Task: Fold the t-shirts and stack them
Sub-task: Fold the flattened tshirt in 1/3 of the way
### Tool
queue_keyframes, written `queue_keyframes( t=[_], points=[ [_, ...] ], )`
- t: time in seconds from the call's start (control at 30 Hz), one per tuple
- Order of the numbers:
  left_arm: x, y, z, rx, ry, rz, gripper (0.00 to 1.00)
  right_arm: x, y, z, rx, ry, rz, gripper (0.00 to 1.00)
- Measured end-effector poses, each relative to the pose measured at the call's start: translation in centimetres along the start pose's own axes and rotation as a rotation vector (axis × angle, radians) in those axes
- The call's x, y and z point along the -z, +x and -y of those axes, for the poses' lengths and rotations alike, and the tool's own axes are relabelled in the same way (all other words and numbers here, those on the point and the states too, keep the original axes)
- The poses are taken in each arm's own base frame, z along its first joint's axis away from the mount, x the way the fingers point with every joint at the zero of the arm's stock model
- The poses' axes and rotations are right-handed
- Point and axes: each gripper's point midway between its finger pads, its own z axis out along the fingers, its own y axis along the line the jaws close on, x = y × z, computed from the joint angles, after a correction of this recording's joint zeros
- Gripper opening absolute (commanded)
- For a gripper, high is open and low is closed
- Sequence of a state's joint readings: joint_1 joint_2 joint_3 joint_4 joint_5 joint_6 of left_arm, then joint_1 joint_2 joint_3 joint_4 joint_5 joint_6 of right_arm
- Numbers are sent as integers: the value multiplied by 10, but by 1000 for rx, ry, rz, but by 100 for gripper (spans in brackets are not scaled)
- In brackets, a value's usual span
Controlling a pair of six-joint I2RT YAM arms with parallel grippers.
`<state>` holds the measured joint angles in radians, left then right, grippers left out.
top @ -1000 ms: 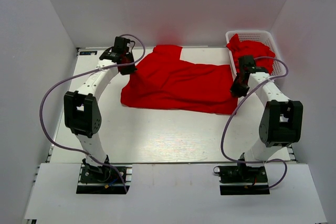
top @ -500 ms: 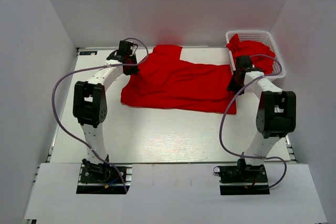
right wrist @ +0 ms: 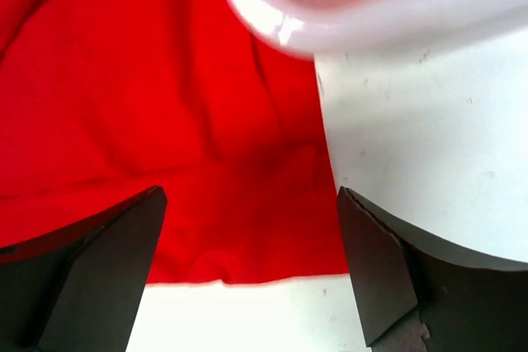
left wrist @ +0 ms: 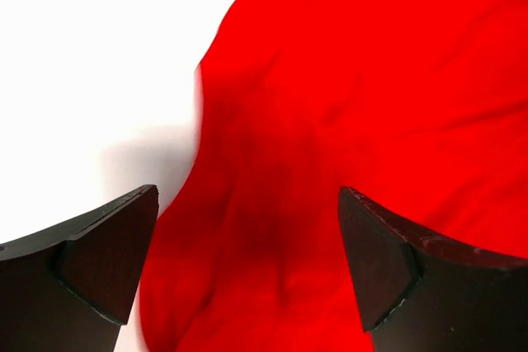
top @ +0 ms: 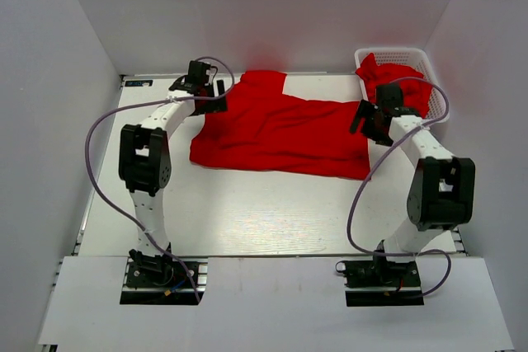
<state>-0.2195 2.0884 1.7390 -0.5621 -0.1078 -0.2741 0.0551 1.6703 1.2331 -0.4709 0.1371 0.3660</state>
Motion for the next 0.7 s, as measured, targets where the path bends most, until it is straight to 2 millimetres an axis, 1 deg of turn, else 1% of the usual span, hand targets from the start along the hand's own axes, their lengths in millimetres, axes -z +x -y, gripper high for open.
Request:
queue_keyframes(
  t=[0.03,0.1,0.17,0.23,0.3,0.33,0.4,0.47,0.5,0.53,0.63,0.7],
  points=[
    [4,8,-6,3,-21,-14,100,7,2,0,1,-9,8,90],
    [17,27,-19,11,-57,-51,100,18,7,2,0,-16,17,90],
    [38,53,-33,28,-87,-91,100,26,19,7,-1,-11,5,90],
    [59,71,-47,52,-110,-107,100,28,34,13,-7,-3,-18,90],
    [72,84,-55,77,-117,-109,100,25,52,19,-16,11,-57,90],
    [75,89,-58,89,-116,-108,93,23,60,22,-18,18,-75,90],
    [75,98,-63,113,-116,-113,91,19,74,27,-20,30,-110,90],
    [68,108,-67,126,-117,-129,87,16,82,29,-20,35,-131,90],
    [64,113,-67,131,-117,-141,87,14,83,29,-21,37,-138,90],
    [60,117,-68,133,-115,-151,85,12,84,29,-23,38,-140,90],
    [49,123,-68,147,-103,-160,85,5,87,29,-32,43,-154,90],
    [47,127,-67,152,-90,-162,85,1,89,29,-36,46,-163,90]
  ],
)
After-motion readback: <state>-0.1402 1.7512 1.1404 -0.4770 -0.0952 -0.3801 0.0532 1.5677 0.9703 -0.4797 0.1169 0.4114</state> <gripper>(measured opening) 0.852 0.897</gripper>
